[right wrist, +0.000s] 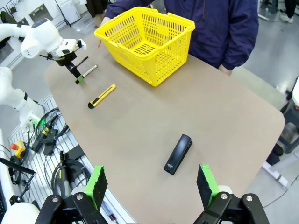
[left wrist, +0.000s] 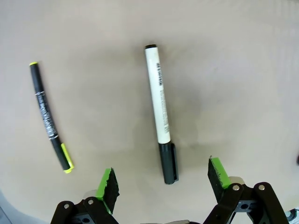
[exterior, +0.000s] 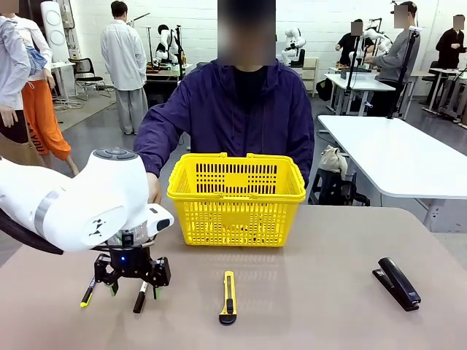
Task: Place the items the person wants into the basket.
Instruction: Pick up the item the person points to and place it in the Market Basket.
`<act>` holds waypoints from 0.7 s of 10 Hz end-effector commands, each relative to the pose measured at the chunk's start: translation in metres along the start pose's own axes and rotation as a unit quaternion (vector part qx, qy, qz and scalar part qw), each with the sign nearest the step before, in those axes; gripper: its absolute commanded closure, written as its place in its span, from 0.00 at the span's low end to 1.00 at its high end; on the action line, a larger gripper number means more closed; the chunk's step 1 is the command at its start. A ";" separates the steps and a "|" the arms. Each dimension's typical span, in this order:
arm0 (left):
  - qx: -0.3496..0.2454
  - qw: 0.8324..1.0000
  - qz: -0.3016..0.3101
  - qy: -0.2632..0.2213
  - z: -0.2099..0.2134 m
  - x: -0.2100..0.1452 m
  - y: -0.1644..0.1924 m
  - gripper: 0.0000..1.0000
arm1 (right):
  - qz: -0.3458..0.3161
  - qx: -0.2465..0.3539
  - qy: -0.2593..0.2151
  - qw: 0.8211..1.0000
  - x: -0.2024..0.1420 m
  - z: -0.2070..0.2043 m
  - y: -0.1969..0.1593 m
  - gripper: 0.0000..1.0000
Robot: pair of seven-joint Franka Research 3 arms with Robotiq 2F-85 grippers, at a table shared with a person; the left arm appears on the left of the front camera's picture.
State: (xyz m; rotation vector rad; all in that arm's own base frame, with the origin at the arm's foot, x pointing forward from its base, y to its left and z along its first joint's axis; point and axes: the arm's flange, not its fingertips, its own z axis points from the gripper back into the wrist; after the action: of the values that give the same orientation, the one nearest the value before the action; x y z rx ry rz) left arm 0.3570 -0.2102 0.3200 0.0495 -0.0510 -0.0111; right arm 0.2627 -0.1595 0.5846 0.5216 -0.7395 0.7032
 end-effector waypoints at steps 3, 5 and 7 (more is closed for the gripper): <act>-0.015 1.000 0.019 0.001 -0.013 0.000 -0.014 0.00 | 0.007 0.011 -0.014 1.000 0.001 -0.002 -0.002 0.00; -0.016 1.000 0.026 -0.002 -0.011 -0.001 -0.014 0.00 | 0.007 0.011 -0.014 1.000 0.001 -0.002 -0.002 0.00; -0.016 0.999 0.033 0.000 -0.011 0.002 -0.013 0.00 | 0.007 0.011 -0.014 1.000 0.001 -0.002 -0.002 0.00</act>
State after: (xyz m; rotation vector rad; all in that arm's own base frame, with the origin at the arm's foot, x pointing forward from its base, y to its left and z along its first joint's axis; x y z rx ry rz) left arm 0.3575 -0.2172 0.3101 0.0296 -0.0405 0.0054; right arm 0.2627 -0.1595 0.5846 0.5216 -0.7395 0.7035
